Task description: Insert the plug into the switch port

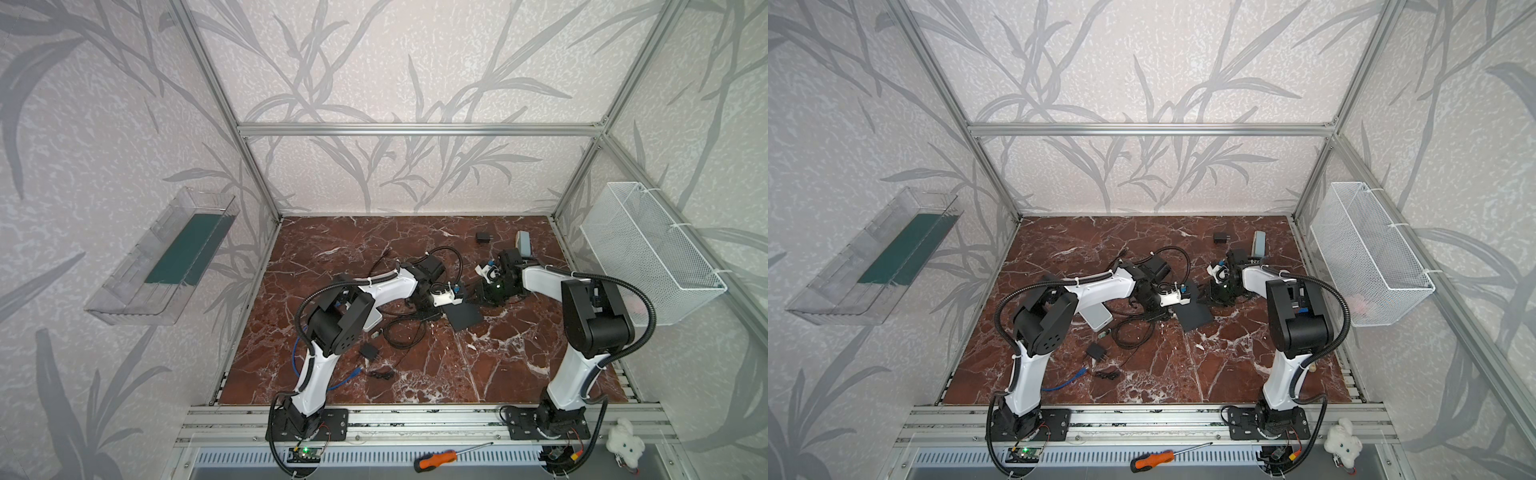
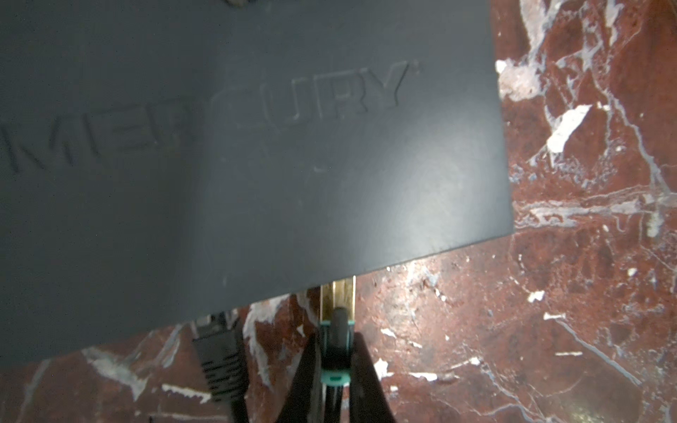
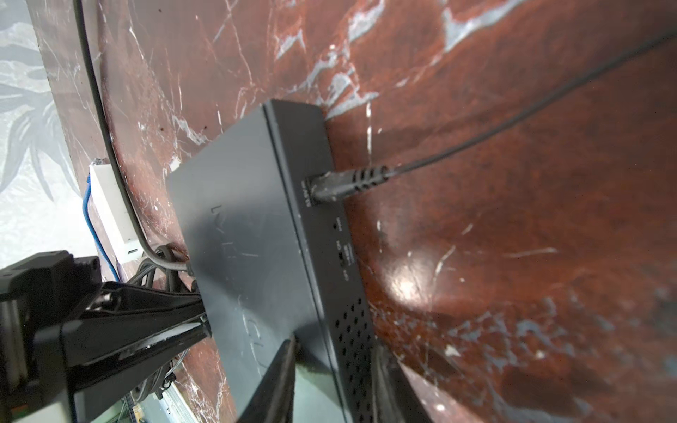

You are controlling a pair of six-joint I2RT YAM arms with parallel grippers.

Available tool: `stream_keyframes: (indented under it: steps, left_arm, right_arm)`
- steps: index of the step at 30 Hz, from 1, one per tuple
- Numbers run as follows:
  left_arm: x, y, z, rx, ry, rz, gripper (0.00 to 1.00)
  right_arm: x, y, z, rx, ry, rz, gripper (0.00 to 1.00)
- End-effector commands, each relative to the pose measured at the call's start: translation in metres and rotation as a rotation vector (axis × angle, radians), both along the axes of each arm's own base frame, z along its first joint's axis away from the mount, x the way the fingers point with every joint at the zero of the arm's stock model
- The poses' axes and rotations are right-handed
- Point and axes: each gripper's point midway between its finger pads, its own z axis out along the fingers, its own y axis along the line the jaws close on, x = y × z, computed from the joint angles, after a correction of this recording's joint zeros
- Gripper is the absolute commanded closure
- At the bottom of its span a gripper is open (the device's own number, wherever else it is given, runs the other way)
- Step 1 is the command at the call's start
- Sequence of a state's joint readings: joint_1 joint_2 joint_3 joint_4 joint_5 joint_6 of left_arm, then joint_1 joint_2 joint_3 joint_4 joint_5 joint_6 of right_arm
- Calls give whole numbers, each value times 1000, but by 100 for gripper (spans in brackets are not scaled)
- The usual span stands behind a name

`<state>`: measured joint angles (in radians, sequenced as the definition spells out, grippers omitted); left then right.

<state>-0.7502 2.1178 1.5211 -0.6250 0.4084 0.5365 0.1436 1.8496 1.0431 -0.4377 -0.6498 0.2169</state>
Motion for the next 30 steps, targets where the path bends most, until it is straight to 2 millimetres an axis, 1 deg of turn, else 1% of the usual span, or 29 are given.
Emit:
stream_keyframes:
  steps: [1, 10, 14, 17, 19, 22, 26, 30]
  left_arm:
    - [40, -98, 71, -373, -207, -28, 100]
    - [42, -90, 61, -276, -127, 61, 100]
    - [40, -89, 61, -288, -124, 58, 100]
    - [44, -91, 61, -298, -141, 59, 100]
    - [50, -95, 63, -296, -148, 64, 100]
    - [65, -104, 69, -316, -180, 79, 100]
    - [84, -119, 86, -375, -215, 109, 100]
    - [98, -129, 95, -405, -229, 133, 100]
  right_arm:
    - [-76, 50, -2, 169, 282, 99, 67]
    - [-84, 50, 5, 200, 260, 80, 66]
    - [-85, 51, 6, 216, 255, 82, 66]
    - [-85, 55, 4, 241, 266, 82, 66]
    - [-88, 59, 5, 258, 265, 93, 66]
    - [-95, 63, 7, 287, 288, 106, 66]
    - [-100, 69, 8, 338, 309, 104, 66]
    - [-106, 78, 9, 363, 322, 128, 66]
